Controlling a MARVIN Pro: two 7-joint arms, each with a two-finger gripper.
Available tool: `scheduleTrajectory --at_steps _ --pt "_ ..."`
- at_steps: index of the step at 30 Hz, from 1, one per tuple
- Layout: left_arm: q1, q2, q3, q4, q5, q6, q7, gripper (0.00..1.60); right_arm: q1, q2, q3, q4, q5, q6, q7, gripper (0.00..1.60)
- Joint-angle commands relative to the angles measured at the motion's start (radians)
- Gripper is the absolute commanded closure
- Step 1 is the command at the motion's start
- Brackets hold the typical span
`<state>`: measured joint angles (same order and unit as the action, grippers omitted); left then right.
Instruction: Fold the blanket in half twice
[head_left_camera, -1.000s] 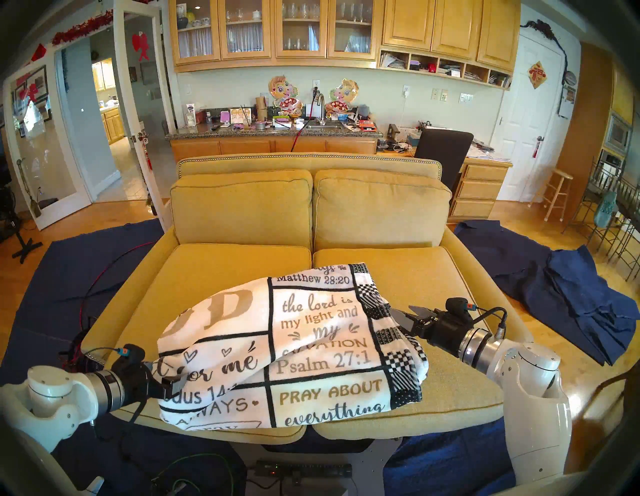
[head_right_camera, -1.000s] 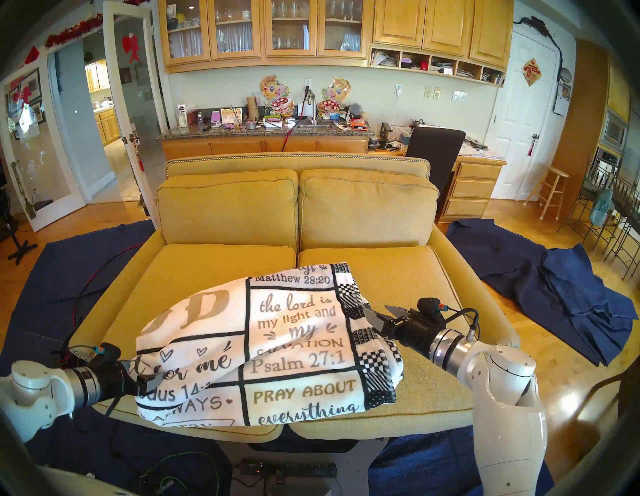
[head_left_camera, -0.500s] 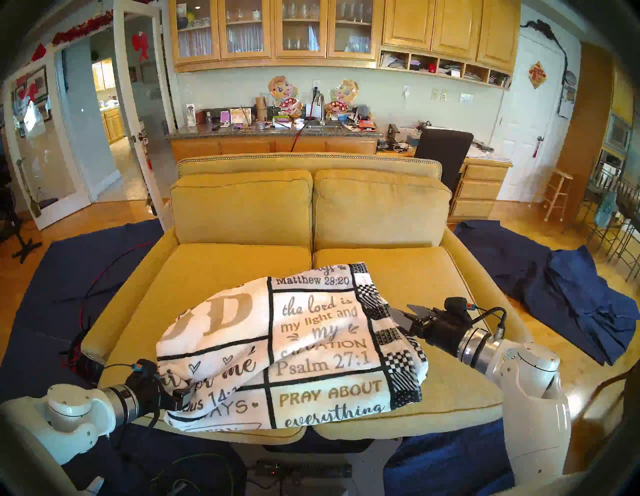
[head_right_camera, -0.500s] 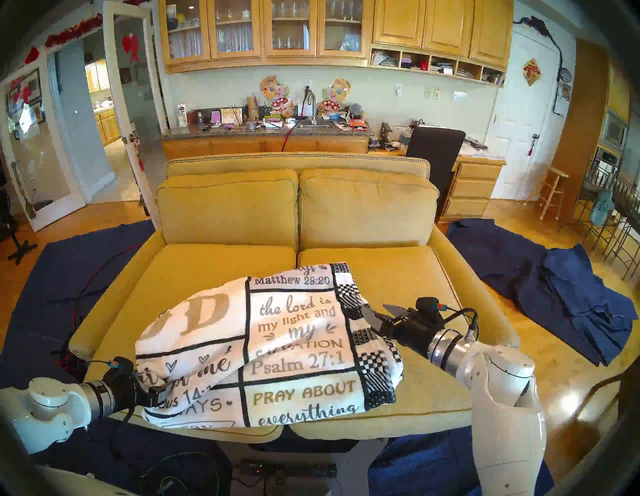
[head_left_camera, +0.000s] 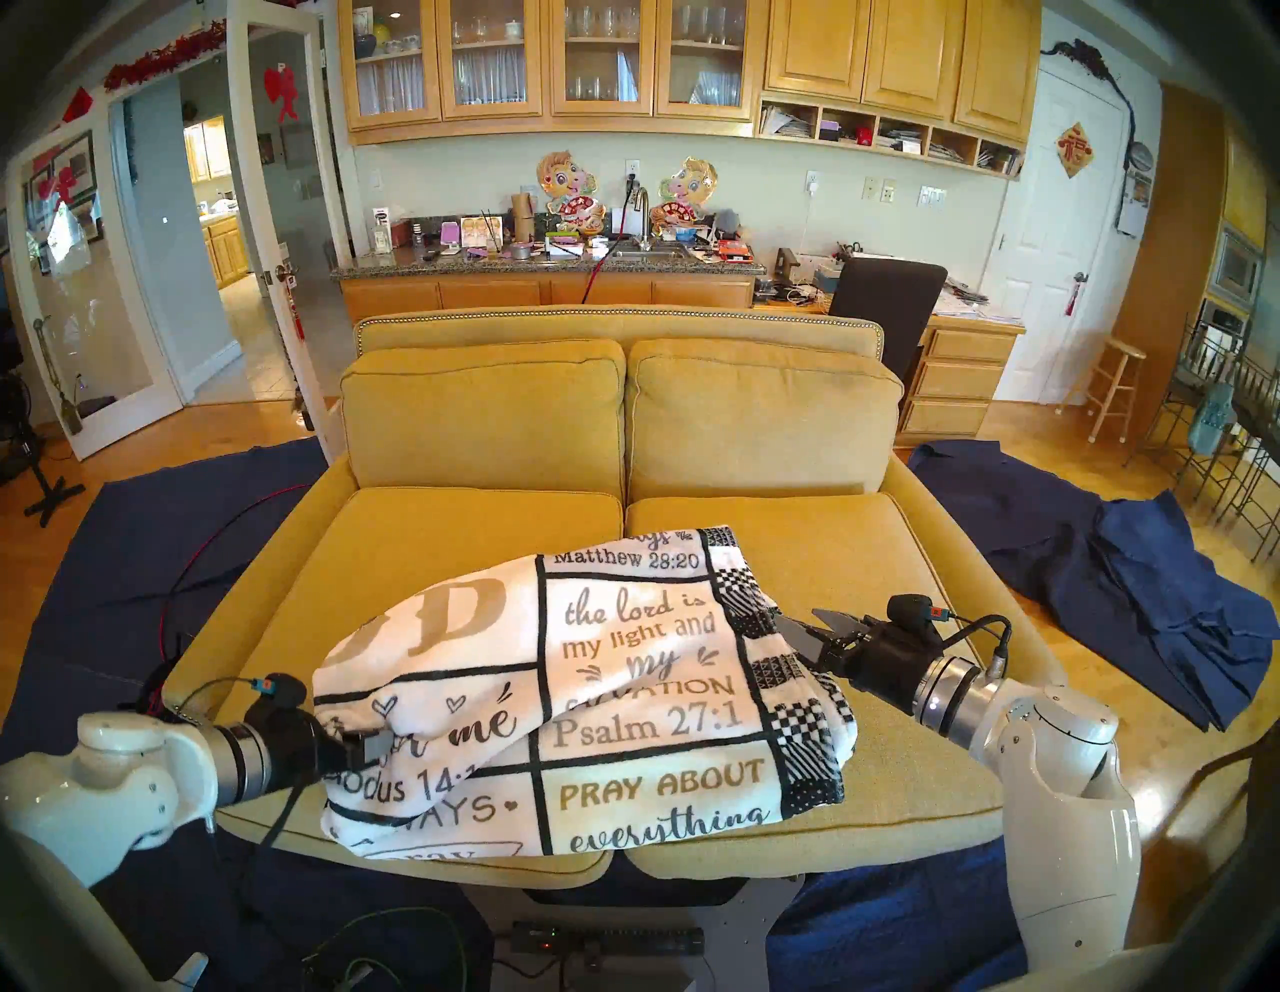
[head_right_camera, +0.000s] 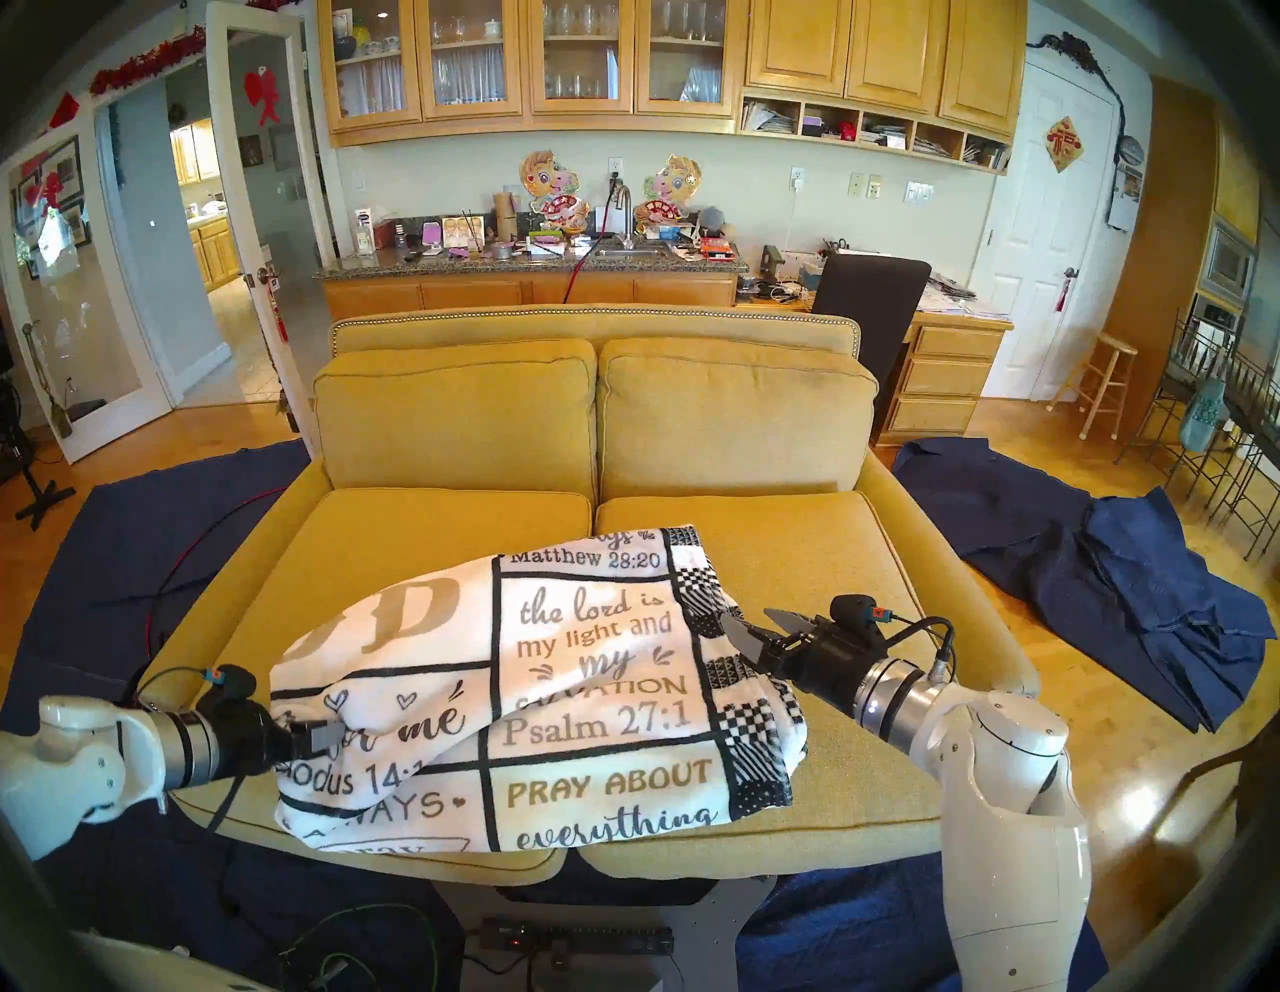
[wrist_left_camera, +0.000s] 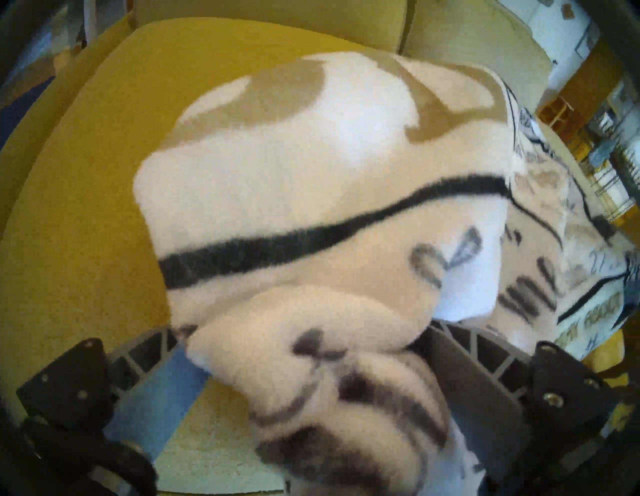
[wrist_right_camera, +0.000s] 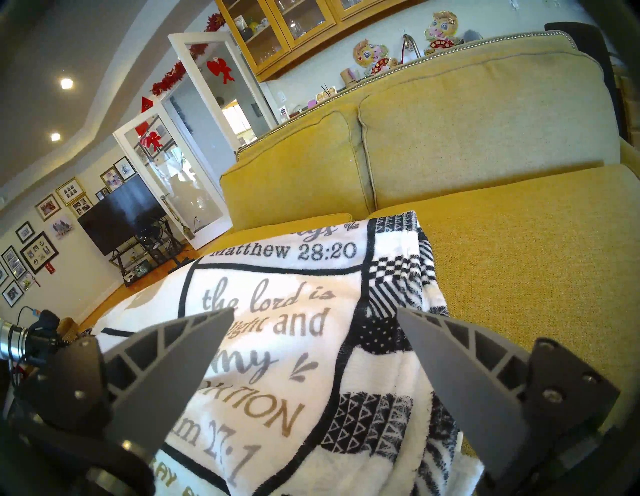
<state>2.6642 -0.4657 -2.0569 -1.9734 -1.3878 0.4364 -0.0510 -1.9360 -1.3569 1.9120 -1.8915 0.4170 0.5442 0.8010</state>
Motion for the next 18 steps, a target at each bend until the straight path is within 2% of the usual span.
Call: scheduleTrajectory --at_steps 1,5,7,12,18 --pt "-0.065 0.054 -0.05 0.046 -0.161 0.118 0.018 0.0 0.004 0.0 0.01 -0.036 0.007 -0.01 0.007 0.0" --pt "-0.092 0.09 -0.042 0.098 -0.254 0.204 0.036 0.0 0.001 -0.001 0.012 -0.039 0.007 -0.009 0.007 0.0" --pt "-0.108 0.11 -0.026 0.122 -0.293 0.227 0.056 0.0 -0.001 -0.002 0.013 -0.042 0.007 -0.009 0.007 0.0" --pt "-0.142 0.142 0.013 0.17 -0.372 0.249 0.07 0.0 -0.004 -0.004 0.014 -0.045 0.007 -0.009 0.008 0.0" --pt "-0.195 0.186 0.078 0.238 -0.454 0.26 0.017 0.0 -0.005 -0.007 0.01 -0.041 0.006 -0.01 0.009 0.0"
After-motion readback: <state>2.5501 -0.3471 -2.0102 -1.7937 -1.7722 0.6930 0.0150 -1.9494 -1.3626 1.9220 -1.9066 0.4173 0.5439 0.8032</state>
